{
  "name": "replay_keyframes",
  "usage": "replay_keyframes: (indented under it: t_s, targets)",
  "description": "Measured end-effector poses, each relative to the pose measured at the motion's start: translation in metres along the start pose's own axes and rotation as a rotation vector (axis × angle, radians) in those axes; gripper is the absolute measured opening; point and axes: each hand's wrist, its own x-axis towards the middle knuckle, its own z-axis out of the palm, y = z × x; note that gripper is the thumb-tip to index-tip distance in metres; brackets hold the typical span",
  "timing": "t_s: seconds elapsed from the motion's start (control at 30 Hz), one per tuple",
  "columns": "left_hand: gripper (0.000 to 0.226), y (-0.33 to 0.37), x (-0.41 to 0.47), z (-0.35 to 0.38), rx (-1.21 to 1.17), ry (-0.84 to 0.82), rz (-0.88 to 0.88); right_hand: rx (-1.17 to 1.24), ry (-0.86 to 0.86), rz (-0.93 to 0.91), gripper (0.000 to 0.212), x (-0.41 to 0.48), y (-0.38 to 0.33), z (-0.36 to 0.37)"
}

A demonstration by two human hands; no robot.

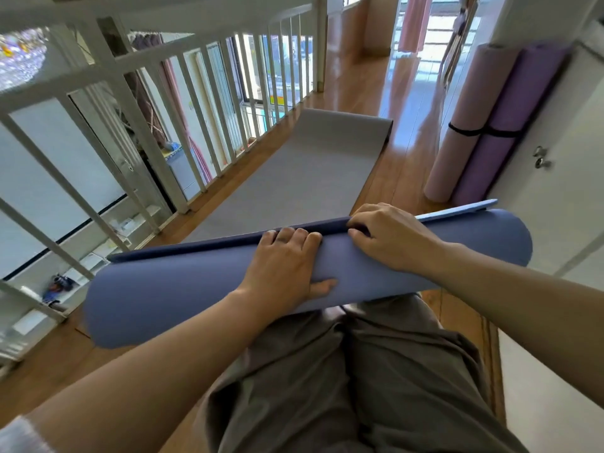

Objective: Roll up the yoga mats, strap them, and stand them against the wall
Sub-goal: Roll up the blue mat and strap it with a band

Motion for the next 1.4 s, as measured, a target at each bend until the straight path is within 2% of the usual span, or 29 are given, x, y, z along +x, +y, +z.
replay_keyframes:
  t_s: [0.13,0.23,0.3,0.37,0.43,0.47,0.57,0.7,0.87,0.97,1.03,1.13,1.2,1.23,1.27,1.3,1.33,1.37,1.4]
  targets:
    - [0.068,0.001,-0.001,0.008,0.053,0.101,0.007,0.02,0.016,0.003,0.029,0.001,0.006,0.002]
    - [0.066,-0.001,0.0,0.013,0.046,0.144,0.016,0.041,-0.011,-0.032,0.039,-0.003,0.009,0.003]
    - [0.064,-0.005,0.002,0.015,0.01,0.157,0.034,0.084,-0.042,-0.063,0.058,-0.006,0.009,0.002]
    - [0.065,-0.006,0.003,0.016,-0.017,0.162,0.037,0.097,-0.116,-0.066,0.089,-0.007,0.008,-0.001]
    - [0.069,-0.005,0.003,0.014,-0.026,0.155,0.012,-0.066,-0.213,-0.091,0.116,-0.002,0.005,-0.002]
    - [0.072,-0.004,0.004,0.015,-0.022,0.144,-0.003,-0.179,-0.248,-0.117,0.124,0.001,0.003,-0.001]
    - [0.088,0.001,0.003,0.009,0.017,0.094,-0.045,-0.32,-0.318,-0.127,0.118,0.01,-0.003,0.004]
    - [0.117,0.001,0.003,0.005,0.062,-0.218,-0.06,-0.254,-0.35,-0.113,0.116,0.012,-0.008,0.009]
    - [0.113,-0.003,0.008,-0.002,0.104,-0.196,-0.048,-0.269,-0.224,-0.129,0.109,0.007,-0.004,0.015]
    - [0.102,-0.003,0.02,-0.012,0.148,-0.06,0.018,-0.2,-0.089,-0.062,0.106,0.009,0.004,0.016]
    - [0.089,-0.006,0.031,-0.017,0.175,0.182,0.068,-0.079,0.008,0.035,0.108,0.016,0.013,0.007]
    - [0.07,-0.011,0.049,-0.017,0.151,0.597,-0.054,0.144,0.185,0.174,0.113,0.03,0.024,-0.015]
    - [0.077,-0.01,0.062,-0.029,-0.071,0.708,-0.309,0.295,0.281,0.27,0.117,0.038,0.028,-0.032]
    - [0.085,-0.008,0.07,-0.038,-0.334,0.644,-0.496,0.346,0.321,0.306,0.116,0.041,0.032,-0.038]
    - [0.095,-0.006,0.078,-0.048,-0.684,0.471,-0.686,0.38,0.362,0.32,0.115,0.043,0.036,-0.043]
    - [0.107,-0.006,0.086,-0.055,-1.097,0.282,-0.796,0.407,0.391,0.328,0.117,0.045,0.041,-0.046]
    - [0.122,-0.006,0.094,-0.059,-1.492,0.11,-0.804,0.429,0.397,0.334,0.12,0.047,0.045,-0.049]
    - [0.138,-0.006,0.1,-0.059,-1.766,0.011,-0.751,0.44,0.37,0.352,0.121,0.049,0.048,-0.049]
    - [0.144,-0.004,0.105,-0.062,-1.926,-0.04,-0.678,0.433,0.331,0.376,0.119,0.051,0.05,-0.049]
